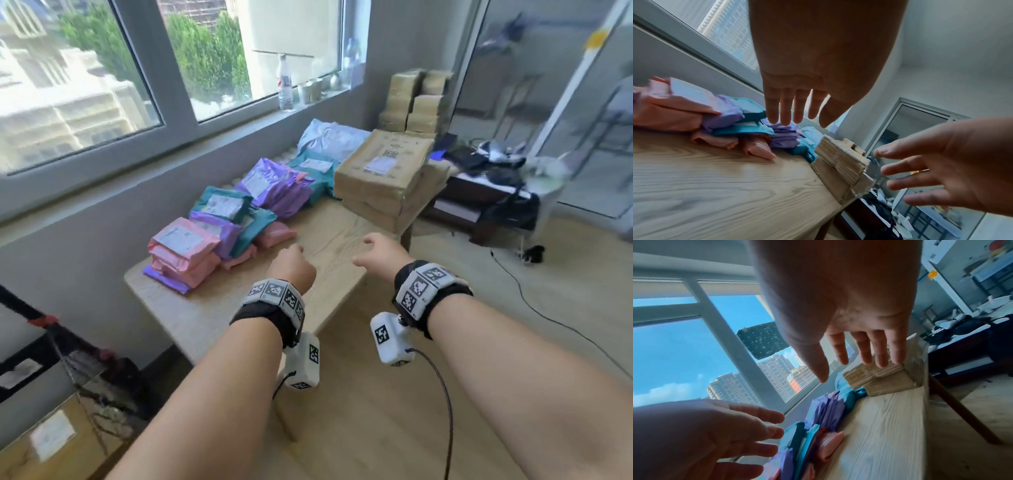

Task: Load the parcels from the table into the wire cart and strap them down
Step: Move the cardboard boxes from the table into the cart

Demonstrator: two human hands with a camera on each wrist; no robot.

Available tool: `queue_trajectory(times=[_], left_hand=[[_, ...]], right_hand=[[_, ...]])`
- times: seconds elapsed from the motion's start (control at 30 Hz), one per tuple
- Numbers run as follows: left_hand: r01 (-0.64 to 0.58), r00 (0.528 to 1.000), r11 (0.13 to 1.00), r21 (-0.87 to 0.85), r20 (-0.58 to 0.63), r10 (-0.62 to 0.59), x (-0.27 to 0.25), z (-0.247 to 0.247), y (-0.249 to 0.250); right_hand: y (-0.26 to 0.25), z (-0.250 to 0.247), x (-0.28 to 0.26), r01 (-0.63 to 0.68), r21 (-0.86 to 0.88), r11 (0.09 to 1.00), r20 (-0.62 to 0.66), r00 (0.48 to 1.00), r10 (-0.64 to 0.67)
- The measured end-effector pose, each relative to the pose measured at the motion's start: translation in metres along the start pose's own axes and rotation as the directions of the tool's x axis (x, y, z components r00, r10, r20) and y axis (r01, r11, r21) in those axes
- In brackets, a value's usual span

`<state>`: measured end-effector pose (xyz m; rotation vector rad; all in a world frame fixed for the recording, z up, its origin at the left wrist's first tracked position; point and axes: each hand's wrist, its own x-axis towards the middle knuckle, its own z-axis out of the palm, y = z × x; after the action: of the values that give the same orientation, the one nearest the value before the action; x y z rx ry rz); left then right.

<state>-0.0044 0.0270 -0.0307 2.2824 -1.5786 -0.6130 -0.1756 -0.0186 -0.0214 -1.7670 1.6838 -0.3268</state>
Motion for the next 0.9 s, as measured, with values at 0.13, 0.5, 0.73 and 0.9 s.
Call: queue_trajectory(times=[0.13,0.5,0.73,0.9], left_hand=[[-0.045,0.999,0.999,-0.009,-0.007,0.044,0.037,0.023,0.055],[-0.107,0.994,0.992,-0.070,-0.030,0.105,0.205,0.053,0.170],[-0.096,0.995,0.990,-0.105,-0.047,0.092,0.280,0.067,0.229],[-0.080,0.996,0.994,-0.069,-0.043,0.078,0.324,0.079,0.263]], right_hand=[[0.032,-0.041,0.035,-0.029,0.043,0.999,-0.050,0.998,0.031],[0.075,-0.131,0.187,-0.120,0.041,0.992,-0.131,0.984,0.124],[0.094,-0.178,0.265,-0.142,0.092,0.986,-0.165,0.974,0.156],[0.105,-0.209,0.331,-0.117,0.062,0.991,-0.128,0.984,0.125]])
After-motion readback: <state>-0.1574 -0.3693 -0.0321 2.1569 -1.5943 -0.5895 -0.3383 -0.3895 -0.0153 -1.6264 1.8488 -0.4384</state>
